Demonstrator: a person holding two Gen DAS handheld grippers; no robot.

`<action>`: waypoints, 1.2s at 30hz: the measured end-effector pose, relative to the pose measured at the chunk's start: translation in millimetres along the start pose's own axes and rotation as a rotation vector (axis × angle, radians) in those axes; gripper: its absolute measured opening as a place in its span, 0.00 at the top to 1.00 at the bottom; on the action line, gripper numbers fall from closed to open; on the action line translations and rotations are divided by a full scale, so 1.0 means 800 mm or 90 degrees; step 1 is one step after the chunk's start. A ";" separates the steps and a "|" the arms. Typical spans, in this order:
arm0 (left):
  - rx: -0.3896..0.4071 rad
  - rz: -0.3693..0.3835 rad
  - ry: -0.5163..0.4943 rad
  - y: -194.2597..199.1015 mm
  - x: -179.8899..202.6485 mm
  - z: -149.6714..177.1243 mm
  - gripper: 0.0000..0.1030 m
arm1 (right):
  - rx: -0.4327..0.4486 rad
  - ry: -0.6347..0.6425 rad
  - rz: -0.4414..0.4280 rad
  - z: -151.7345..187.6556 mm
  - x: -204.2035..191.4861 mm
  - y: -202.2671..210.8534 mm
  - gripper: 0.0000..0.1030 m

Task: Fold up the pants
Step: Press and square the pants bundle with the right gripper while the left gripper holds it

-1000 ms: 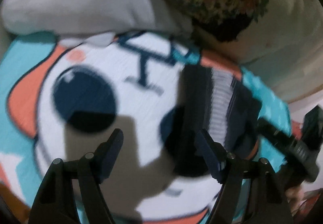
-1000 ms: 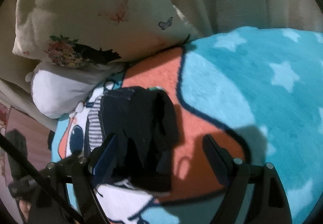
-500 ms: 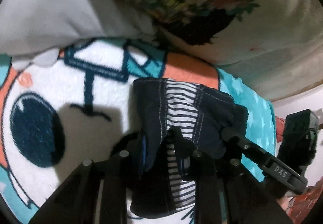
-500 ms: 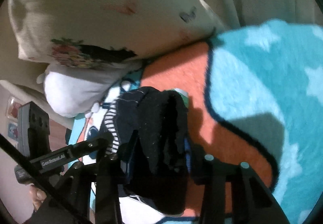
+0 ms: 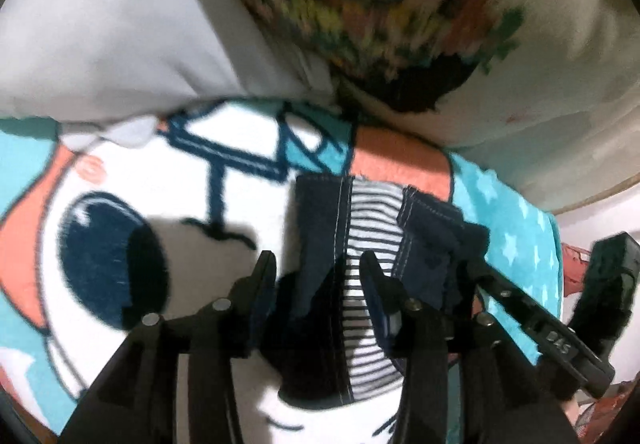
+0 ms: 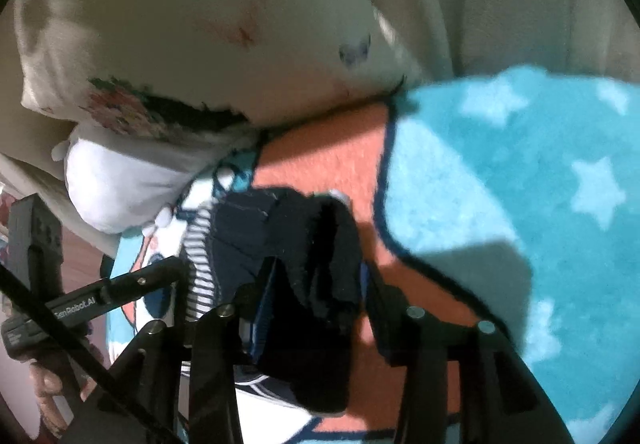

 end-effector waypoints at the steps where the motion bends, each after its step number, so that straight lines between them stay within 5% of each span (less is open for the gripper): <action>1: 0.011 -0.007 0.003 0.007 -0.001 0.001 0.45 | 0.017 0.011 0.002 0.001 -0.008 0.010 0.54; 5: 0.034 -0.053 0.009 0.023 -0.013 0.011 0.43 | 0.045 0.059 -0.006 0.011 -0.043 0.030 0.54; 9: 0.015 -0.088 0.016 0.013 -0.035 0.027 0.43 | -0.007 0.078 0.008 0.031 -0.054 -0.003 0.54; 15: -0.059 -0.099 -0.004 -0.025 -0.043 0.059 0.43 | -0.062 0.074 0.066 0.050 -0.035 -0.039 0.52; 20: -0.050 -0.110 -0.037 -0.025 -0.031 0.069 0.43 | -0.028 0.066 0.078 0.059 -0.040 -0.020 0.51; 24: -0.085 -0.122 -0.044 -0.041 -0.036 0.070 0.43 | -0.065 0.048 0.100 0.067 -0.033 -0.041 0.48; 36: 0.024 -0.100 -0.119 0.039 -0.030 0.075 0.36 | 0.029 -0.021 0.148 0.097 -0.054 0.019 0.39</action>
Point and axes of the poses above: each gripper's, at about its wrist camera, not at the fingertips, and y roughly against the way its jaws point, x to its right, z to its underside, the point moved 2 cm from there along -y, roughly the way its jaws point, and after that the axes turned 7 degrees about -x, right-handed, at the moved point
